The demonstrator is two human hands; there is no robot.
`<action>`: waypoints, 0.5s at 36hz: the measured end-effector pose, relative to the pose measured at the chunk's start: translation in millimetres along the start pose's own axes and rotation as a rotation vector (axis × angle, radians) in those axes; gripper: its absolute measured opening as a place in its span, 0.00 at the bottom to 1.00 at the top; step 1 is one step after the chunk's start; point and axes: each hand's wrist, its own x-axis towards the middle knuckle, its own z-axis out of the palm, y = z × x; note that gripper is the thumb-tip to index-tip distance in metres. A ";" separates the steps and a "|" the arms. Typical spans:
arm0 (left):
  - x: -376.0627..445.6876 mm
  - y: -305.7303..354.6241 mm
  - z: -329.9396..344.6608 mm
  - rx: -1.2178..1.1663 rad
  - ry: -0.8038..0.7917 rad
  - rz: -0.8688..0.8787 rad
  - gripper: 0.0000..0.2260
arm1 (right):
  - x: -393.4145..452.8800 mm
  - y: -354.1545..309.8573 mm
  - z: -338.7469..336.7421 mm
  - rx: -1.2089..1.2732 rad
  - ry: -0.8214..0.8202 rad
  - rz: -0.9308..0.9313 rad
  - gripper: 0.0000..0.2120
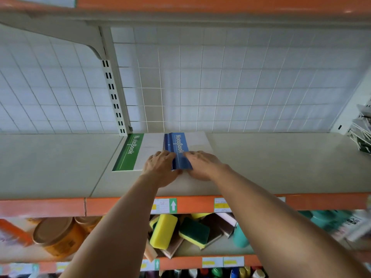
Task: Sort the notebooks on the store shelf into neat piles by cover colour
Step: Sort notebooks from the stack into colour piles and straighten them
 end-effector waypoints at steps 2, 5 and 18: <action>1.9 0.9 -0.2 -0.020 -0.005 -0.016 0.22 | 1.9 0.3 0.7 -0.010 0.013 -0.005 0.23; 4.2 2.6 1.9 -0.064 -0.003 -0.035 0.22 | 4.9 1.5 2.1 -0.024 0.025 -0.025 0.22; 5.9 6.7 0.3 -0.024 -0.008 -0.058 0.23 | 2.2 18.7 1.4 0.093 0.043 0.255 0.39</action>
